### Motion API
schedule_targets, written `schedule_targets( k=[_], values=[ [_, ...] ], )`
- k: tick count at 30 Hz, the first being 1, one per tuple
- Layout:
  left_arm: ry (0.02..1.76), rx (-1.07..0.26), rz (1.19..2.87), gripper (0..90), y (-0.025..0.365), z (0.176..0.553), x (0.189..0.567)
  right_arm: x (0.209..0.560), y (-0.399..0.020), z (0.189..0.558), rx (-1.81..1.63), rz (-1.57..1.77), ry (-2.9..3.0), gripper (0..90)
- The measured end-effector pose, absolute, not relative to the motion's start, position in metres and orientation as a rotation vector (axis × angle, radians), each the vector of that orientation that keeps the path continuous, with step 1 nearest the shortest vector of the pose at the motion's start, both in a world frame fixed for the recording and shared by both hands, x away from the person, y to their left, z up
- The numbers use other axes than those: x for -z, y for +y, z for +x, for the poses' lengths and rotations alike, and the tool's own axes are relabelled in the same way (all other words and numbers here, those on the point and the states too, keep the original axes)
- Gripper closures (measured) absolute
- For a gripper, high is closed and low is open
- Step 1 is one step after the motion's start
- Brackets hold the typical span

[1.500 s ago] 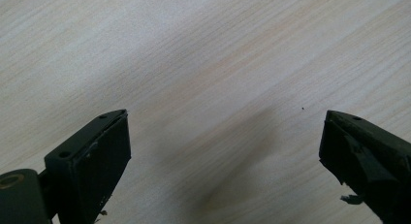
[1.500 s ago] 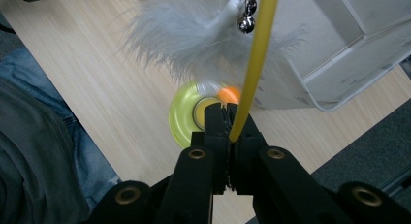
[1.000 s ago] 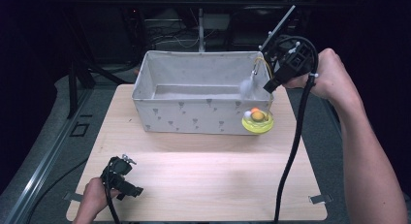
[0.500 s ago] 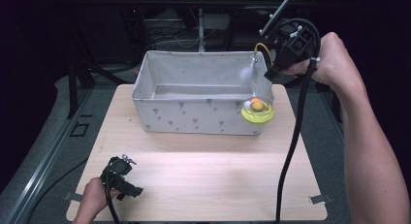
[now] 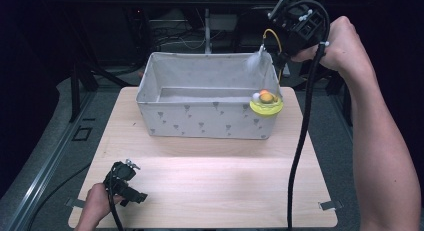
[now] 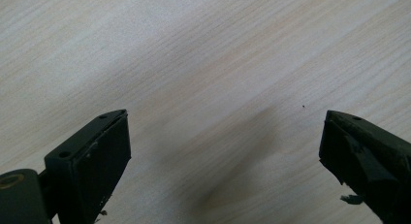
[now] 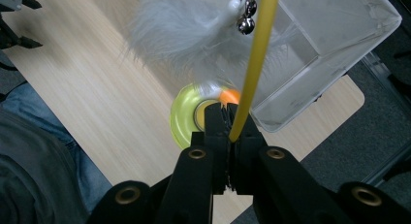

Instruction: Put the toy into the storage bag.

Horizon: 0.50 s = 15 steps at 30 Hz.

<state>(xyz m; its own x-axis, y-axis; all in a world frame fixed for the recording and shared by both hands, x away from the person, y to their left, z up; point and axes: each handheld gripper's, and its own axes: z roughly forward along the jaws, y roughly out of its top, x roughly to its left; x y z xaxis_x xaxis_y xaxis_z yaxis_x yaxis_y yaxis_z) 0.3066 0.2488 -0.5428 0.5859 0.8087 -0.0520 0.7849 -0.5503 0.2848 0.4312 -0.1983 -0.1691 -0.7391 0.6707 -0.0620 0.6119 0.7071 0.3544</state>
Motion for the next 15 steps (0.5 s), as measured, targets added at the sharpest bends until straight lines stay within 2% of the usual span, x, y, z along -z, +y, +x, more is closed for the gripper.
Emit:
schedule_targets(
  k=[15],
  values=[
    [1.31, -0.119, 2.534, 4.5, 0.249, 0.307, 0.543, 0.165, -0.195, 0.46, -0.475, 1.113, 2.682, 88.3]
  ],
)
